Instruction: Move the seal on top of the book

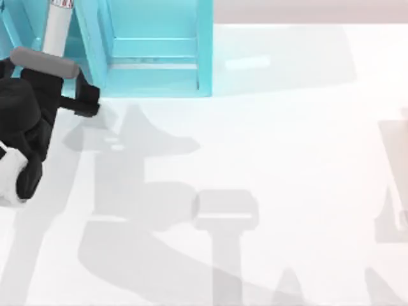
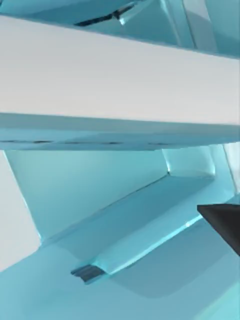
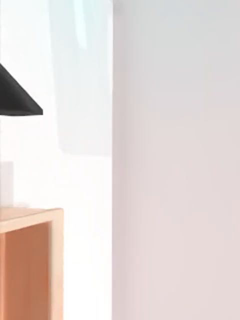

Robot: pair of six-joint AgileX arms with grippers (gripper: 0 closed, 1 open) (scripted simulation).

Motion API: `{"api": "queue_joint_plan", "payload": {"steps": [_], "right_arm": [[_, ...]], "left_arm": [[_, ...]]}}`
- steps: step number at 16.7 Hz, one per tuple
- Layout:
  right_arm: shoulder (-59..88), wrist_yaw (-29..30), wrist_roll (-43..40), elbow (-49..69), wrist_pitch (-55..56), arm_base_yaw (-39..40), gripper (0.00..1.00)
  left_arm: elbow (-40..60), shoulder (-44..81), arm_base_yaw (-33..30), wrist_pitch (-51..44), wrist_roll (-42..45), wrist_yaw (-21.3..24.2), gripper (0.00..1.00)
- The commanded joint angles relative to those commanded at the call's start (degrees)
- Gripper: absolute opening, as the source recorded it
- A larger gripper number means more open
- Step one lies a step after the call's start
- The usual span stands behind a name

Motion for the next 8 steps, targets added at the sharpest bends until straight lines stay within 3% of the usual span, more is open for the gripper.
{"api": "queue_joint_plan", "payload": {"steps": [8], "right_arm": [[0.0, 0.0, 0.0, 0.0, 0.0, 0.0, 1.00]], "left_arm": [[20.8, 11.1, 1.4, -9.4, 0.1, 1.5, 1.00]]}}
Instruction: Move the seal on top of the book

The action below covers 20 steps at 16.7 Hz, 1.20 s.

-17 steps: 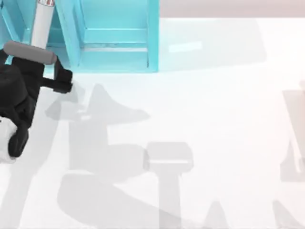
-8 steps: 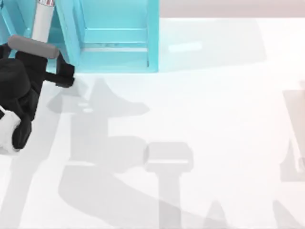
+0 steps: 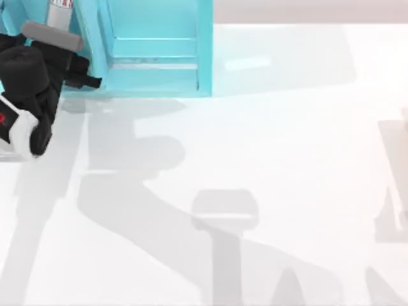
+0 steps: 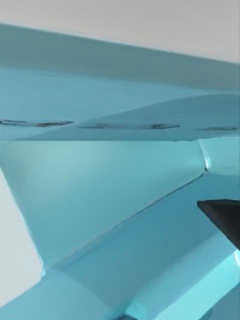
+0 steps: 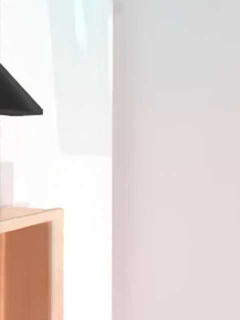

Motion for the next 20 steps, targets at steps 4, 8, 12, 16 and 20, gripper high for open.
{"api": "queue_joint_plan", "payload": {"steps": [4, 8, 12, 16, 20], "right_arm": [[0.0, 0.0, 0.0, 0.0, 0.0, 0.0, 1.00], [0.0, 0.0, 0.0, 0.0, 0.0, 0.0, 1.00], [0.0, 0.0, 0.0, 0.0, 0.0, 0.0, 1.00], [0.0, 0.0, 0.0, 0.0, 0.0, 0.0, 1.00], [0.0, 0.0, 0.0, 0.0, 0.0, 0.0, 1.00]], "left_arm": [[1.6, 0.9, 0.1, -0.9, 0.0, 0.2, 1.00], [1.6, 0.9, 0.1, -0.9, 0.0, 0.2, 0.85], [1.6, 0.9, 0.1, -0.9, 0.0, 0.2, 0.55], [1.6, 0.9, 0.1, -0.9, 0.0, 0.2, 0.25], [1.6, 0.9, 0.1, -0.9, 0.0, 0.2, 0.00]]}}
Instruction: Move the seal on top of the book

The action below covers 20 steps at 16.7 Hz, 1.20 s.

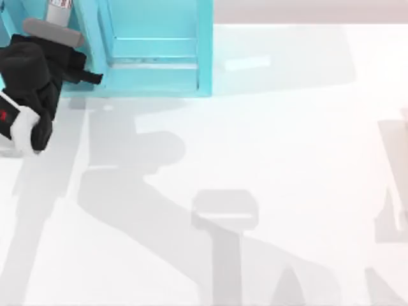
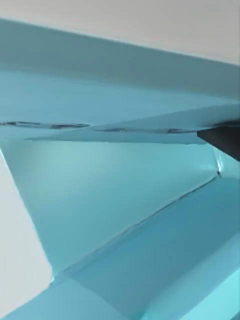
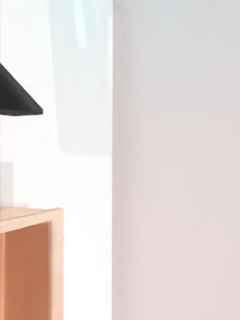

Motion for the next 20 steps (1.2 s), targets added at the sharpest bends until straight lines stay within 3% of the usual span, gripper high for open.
{"api": "queue_joint_plan", "payload": {"steps": [11, 15, 20], "right_arm": [[0.0, 0.0, 0.0, 0.0, 0.0, 0.0, 1.00], [0.0, 0.0, 0.0, 0.0, 0.0, 0.0, 1.00], [0.0, 0.0, 0.0, 0.0, 0.0, 0.0, 1.00]], "left_arm": [[-1.2, -1.6, 0.3, -1.4, 0.3, -0.1, 0.00], [-5.8, -12.4, 0.1, -8.3, -0.1, -0.9, 0.00], [-14.7, -35.8, -0.4, -21.8, -0.5, -2.0, 0.00]]}}
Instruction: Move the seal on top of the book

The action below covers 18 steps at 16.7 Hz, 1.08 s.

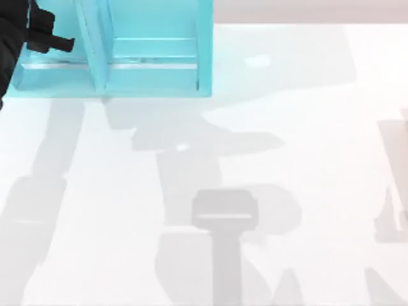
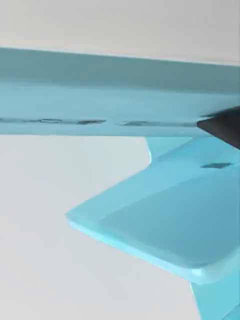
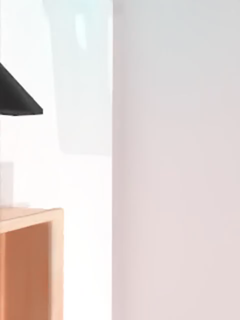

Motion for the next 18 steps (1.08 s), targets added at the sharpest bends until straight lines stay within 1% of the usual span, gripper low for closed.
{"api": "queue_joint_plan", "payload": {"steps": [4, 8, 10, 15, 18], "right_arm": [[0.0, 0.0, 0.0, 0.0, 0.0, 0.0, 1.00], [0.0, 0.0, 0.0, 0.0, 0.0, 0.0, 1.00], [0.0, 0.0, 0.0, 0.0, 0.0, 0.0, 1.00], [0.0, 0.0, 0.0, 0.0, 0.0, 0.0, 1.00], [0.0, 0.0, 0.0, 0.0, 0.0, 0.0, 1.00]], "left_arm": [[-7.2, -19.3, -0.8, -11.0, 0.1, -0.7, 0.00], [-12.0, -31.0, -1.4, -18.7, 0.4, -1.2, 0.00], [-13.0, -33.2, -1.6, -20.3, 0.6, -1.4, 0.00], [-13.1, -33.0, -1.3, -20.4, 0.6, -1.3, 0.00], [-12.1, -32.5, -2.6, -20.6, -2.2, -1.9, 0.00]]}}
